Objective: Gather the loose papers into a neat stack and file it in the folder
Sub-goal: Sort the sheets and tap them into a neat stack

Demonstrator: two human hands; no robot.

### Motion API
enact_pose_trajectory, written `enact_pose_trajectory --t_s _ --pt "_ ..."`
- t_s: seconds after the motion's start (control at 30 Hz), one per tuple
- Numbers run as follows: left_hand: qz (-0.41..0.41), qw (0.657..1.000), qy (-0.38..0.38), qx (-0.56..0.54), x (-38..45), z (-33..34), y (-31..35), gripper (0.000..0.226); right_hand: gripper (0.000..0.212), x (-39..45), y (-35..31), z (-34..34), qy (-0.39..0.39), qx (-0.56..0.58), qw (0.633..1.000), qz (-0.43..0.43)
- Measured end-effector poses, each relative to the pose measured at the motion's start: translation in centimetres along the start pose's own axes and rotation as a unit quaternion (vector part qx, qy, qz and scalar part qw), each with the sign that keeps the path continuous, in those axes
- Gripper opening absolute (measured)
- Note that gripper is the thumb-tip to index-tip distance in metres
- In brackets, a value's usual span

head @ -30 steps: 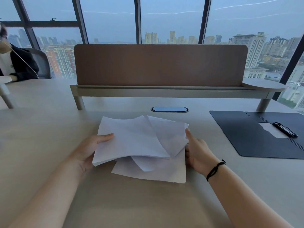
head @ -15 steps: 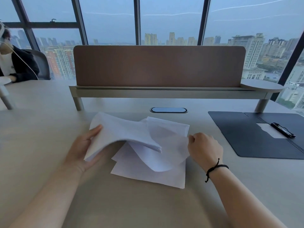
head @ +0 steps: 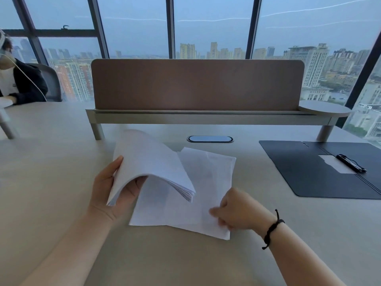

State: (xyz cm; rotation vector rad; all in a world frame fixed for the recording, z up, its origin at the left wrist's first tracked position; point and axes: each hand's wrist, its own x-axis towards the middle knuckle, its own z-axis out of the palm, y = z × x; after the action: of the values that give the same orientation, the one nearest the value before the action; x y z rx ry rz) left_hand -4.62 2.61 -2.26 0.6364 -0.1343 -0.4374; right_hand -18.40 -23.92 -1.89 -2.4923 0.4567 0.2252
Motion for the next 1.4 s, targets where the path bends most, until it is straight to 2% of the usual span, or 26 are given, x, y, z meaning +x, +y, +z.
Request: enact_pose_trajectory --t_s 0.07,0.13,0.2,0.27,0.33,0.37,0.43,0.47,0.5,0.57,0.6,0.7,0.77,0.83,0.97,1.07,1.13,1.2,1.27,1.33,1.4 --pt "-0.021 1.0 0.004 0.018 -0.2 0.2 -0.7 0.038 0.037 -0.9 -0.4 -0.3 -0.099 0.009 0.995 -0.012" --pt "-0.043 0.998 -0.002 0.036 -0.3 0.4 -1.1 0.036 0.043 -1.0 -0.4 -0.8 -0.082 0.039 0.996 -0.014" --pt "-0.058 0.997 -0.012 0.057 -0.4 0.6 -1.2 0.036 0.047 -0.1 0.1 -1.3 0.029 0.151 0.988 0.01" --pt "-0.081 0.992 -0.015 0.097 -0.2 0.6 -1.2 0.04 0.049 1.2 1.3 -1.5 0.174 0.273 0.946 0.033" --pt "-0.113 0.977 -0.016 0.179 0.0 0.5 -1.1 0.033 0.046 1.6 1.8 -1.7 0.245 0.365 0.897 0.038" --pt "-0.132 0.965 -0.018 0.225 0.0 0.5 -1.0 0.037 0.047 1.4 1.6 -1.9 0.248 0.415 0.874 0.042" --pt "-0.161 0.935 -0.01 0.316 0.3 0.0 -0.8 0.062 0.066 1.4 1.3 -2.0 0.219 0.521 0.822 0.071" --pt "-0.156 0.927 -0.001 0.343 0.5 -0.4 -0.6 0.062 0.07 1.2 1.2 -2.2 0.201 0.565 0.795 0.089" --pt "-0.136 0.918 0.013 0.372 0.7 -0.6 -0.5 0.057 0.071 1.1 1.0 -2.4 0.181 0.601 0.771 0.109" --pt "-0.08 0.882 0.048 0.462 0.9 -1.0 -0.4 0.054 0.057 1.1 0.9 -2.6 0.15 0.652 0.732 0.132" --pt "-0.047 0.854 0.071 0.514 1.0 -1.1 -0.5 0.05 0.05 1.3 0.9 -2.6 0.145 0.671 0.714 0.138" --pt "0.032 0.772 0.118 0.624 1.0 -1.2 -1.0 0.026 0.053 1.6 1.3 -2.4 0.14 0.705 0.681 0.139" --pt "0.036 0.757 0.105 0.643 1.1 -1.3 -1.3 0.015 0.049 1.6 1.2 -2.2 0.115 0.711 0.678 0.143" --pt "0.029 0.757 0.091 0.646 0.9 -1.4 -1.2 0.019 0.046 1.8 0.9 -1.7 0.08 0.698 0.697 0.144" --pt "0.014 0.757 0.079 0.649 0.7 -1.0 -1.1 0.023 0.023 2.3 0.3 -0.9 0.064 0.577 0.806 0.119" --pt "0.011 0.725 0.075 0.685 0.6 -1.0 -1.2 0.025 0.024 2.5 -0.4 -0.8 0.092 0.472 0.873 0.085" --pt "0.024 0.7 0.094 0.708 0.8 -0.9 -1.3 0.037 0.034 2.5 -0.3 -0.8 0.147 0.393 0.905 0.068" --pt "0.039 0.673 0.136 0.726 0.8 -0.9 -1.5 0.053 0.047 2.2 -0.3 -1.2 0.191 0.365 0.909 0.069" --pt "0.051 0.648 0.163 0.742 0.9 -1.0 -1.6 0.066 0.036 1.9 -0.1 -1.4 0.219 0.393 0.891 0.057" --pt "0.054 0.641 0.168 0.747 0.9 -1.0 -1.6 0.071 0.074 2.1 0.3 -1.2 0.202 0.452 0.866 0.064" --pt "0.052 0.646 0.174 0.742 0.9 -0.8 -1.7 0.07 0.078 2.4 0.3 -1.0 0.204 0.522 0.826 0.055"
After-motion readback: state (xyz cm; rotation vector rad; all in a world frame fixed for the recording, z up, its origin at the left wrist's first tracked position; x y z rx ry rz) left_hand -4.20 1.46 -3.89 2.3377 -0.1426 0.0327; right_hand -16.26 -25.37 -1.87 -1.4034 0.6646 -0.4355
